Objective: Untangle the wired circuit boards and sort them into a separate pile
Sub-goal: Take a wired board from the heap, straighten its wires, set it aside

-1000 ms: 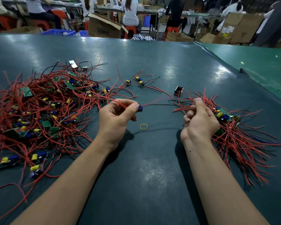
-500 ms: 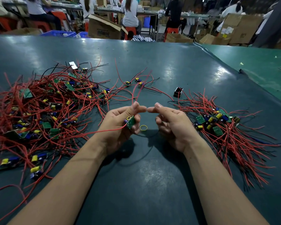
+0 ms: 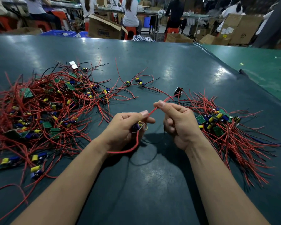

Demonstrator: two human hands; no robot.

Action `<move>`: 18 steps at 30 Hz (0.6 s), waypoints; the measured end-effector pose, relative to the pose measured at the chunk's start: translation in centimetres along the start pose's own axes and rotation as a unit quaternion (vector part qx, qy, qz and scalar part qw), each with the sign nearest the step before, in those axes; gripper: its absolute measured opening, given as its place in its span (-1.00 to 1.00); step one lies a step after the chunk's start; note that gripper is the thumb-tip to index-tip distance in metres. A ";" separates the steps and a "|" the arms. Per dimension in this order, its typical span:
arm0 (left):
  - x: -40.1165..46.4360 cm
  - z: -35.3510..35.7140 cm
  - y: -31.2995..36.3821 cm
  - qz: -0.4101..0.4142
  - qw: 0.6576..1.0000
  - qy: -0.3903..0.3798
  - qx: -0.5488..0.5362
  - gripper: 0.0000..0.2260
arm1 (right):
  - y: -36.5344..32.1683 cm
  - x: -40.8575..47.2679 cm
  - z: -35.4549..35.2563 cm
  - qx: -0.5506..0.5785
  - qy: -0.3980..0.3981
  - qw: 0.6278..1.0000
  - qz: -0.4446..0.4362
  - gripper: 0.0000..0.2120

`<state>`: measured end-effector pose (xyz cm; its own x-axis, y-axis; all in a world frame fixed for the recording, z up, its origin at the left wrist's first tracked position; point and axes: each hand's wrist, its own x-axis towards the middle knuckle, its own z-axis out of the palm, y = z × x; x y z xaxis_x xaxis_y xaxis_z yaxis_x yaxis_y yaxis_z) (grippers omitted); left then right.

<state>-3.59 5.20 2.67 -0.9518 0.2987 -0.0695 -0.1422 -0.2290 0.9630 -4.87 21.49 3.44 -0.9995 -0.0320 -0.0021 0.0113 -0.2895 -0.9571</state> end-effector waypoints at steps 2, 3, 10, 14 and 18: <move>0.1 0.0 0.1 0.003 1.000 0.005 -0.018 -0.79 | 0.2 0.2 -0.1 -0.009 0.026 1.000 -0.008 -0.75; 0.1 0.0 0.0 0.006 1.000 0.010 -0.020 -0.80 | 0.2 0.2 -0.1 -0.023 0.026 0.999 -0.011 -0.79; 0.0 0.3 -0.5 0.030 0.998 0.035 0.048 -0.81 | 0.3 -0.4 0.0 -0.098 -0.062 0.992 0.041 -0.81; 0.0 0.2 -0.5 0.042 0.997 0.027 0.065 -0.80 | 0.3 -0.2 0.0 -0.064 -0.022 0.997 0.035 -0.89; -0.1 0.1 -0.5 0.039 0.997 0.013 0.068 -0.82 | 0.5 0.4 -0.3 0.008 0.067 0.997 0.034 -0.91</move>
<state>-3.44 5.35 2.25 -0.9656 0.2601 0.0019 -0.0308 -0.1216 0.9921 -5.32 21.63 2.91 -0.9913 0.0763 -0.1071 0.0788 -0.3069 -0.9485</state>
